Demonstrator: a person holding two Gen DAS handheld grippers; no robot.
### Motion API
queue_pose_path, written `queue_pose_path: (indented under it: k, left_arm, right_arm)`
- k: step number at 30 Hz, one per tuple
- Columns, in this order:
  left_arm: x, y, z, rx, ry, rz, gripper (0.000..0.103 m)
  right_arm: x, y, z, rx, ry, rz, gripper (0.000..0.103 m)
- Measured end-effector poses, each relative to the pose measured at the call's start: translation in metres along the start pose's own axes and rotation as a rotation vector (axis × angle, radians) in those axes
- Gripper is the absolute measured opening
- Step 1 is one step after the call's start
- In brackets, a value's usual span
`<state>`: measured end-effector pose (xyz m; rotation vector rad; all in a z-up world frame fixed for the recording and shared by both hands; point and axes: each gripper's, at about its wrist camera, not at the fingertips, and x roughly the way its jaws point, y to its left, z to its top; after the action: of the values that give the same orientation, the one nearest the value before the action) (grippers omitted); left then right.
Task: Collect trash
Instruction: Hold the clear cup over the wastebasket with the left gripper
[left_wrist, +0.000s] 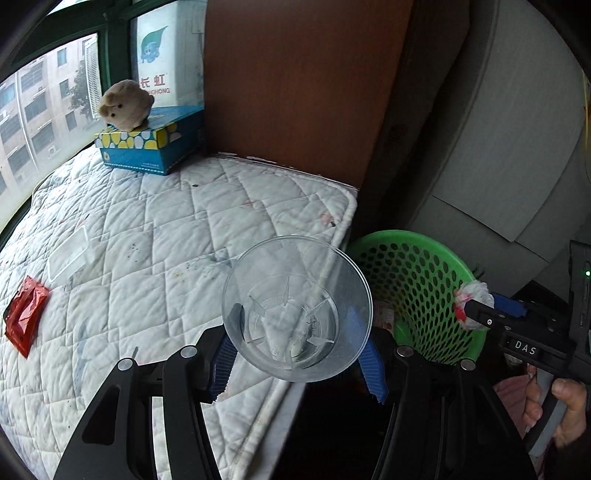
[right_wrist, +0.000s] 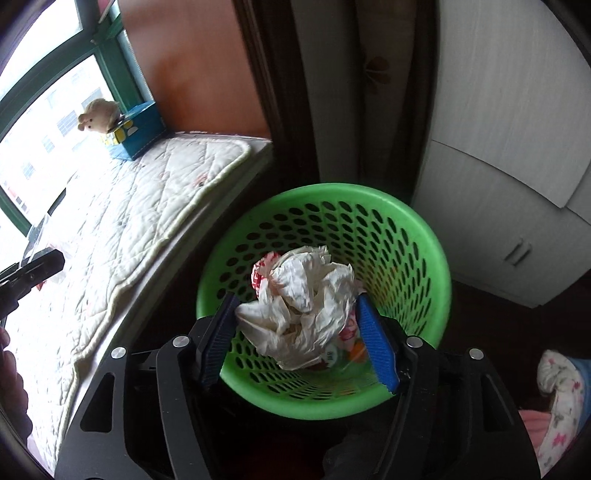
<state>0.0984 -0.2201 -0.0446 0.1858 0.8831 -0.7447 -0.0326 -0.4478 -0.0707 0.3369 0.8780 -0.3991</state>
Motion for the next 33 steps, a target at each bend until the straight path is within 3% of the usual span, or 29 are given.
queue_pose_path:
  k: [21,26,28,33]
  left_arm:
    - [0.062,-0.101,0.012,0.152,0.116,-0.061,0.056]
    - [0.067,-0.111,0.009,0.164,0.124,-0.068,0.064]
    - [0.068,-0.114,0.008,0.166,0.125,-0.069,0.074]
    - [0.065,-0.114,0.006,0.168,0.122,-0.073,0.078]
  right_arm:
    - [-0.032,-0.043,-0.003,0.076,-0.060,0.016,0.072]
    - [-0.034,-0.048,-0.005,0.088,-0.060,0.018,0.072]
    - [-0.035,-0.049,-0.006,0.092,-0.059,0.022,0.072]
    - [-0.036,-0.047,-0.007,0.092,-0.056,0.029,0.072]
